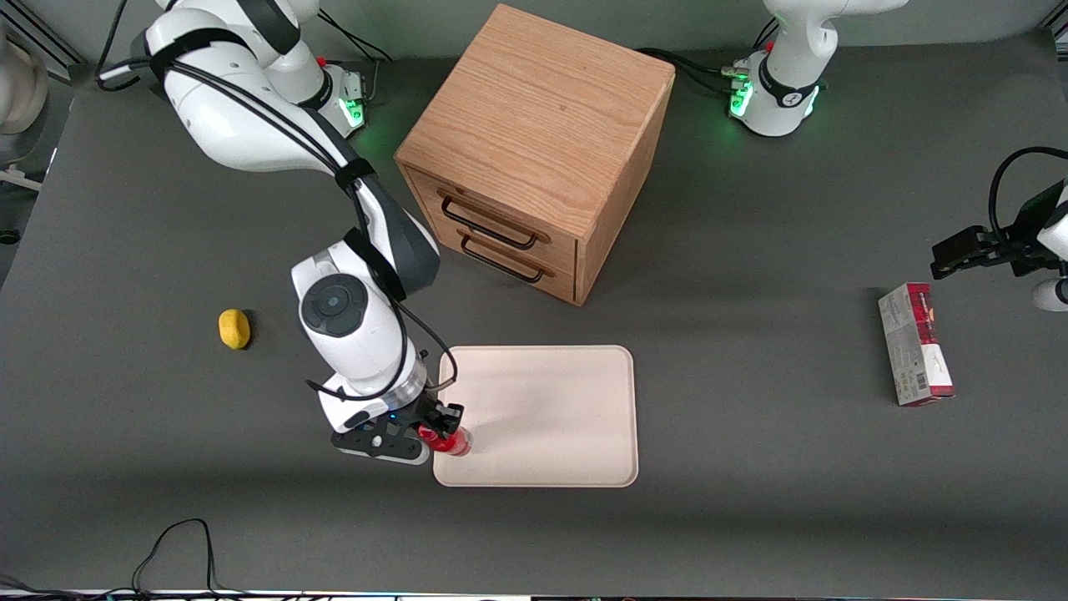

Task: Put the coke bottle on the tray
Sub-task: 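Lower the bottle onto the tray and open the right gripper, then raise the right gripper away from the bottle on the tray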

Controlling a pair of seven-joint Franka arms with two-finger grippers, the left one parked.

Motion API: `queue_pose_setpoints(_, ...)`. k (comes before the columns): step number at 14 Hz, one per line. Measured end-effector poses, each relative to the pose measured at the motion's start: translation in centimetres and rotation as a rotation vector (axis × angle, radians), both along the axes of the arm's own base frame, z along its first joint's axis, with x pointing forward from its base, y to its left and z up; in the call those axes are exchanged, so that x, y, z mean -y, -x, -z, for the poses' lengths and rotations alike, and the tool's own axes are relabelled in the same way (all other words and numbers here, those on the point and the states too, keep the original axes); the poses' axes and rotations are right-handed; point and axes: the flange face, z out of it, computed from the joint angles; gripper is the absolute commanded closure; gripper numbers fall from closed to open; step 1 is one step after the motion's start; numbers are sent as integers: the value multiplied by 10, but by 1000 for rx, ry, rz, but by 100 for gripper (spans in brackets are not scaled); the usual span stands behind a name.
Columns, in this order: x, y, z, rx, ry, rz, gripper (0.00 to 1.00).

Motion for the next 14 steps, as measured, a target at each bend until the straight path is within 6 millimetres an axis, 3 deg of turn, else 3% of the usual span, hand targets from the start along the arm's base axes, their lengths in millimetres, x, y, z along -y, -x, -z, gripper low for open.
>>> queue_pose_setpoints(4,-4,1,8,10,11,-14,100)
queue_pose_setpoints(7,-6,2,25,25,17,-30,100)
queue_pose_setpoints(8,-6,2,29,26,17,-33,89)
queue_pose_setpoints(10,-6,2,33,24,20,-35,0)
queue_pose_setpoints(14,-5,-1,27,66,40,-53,0)
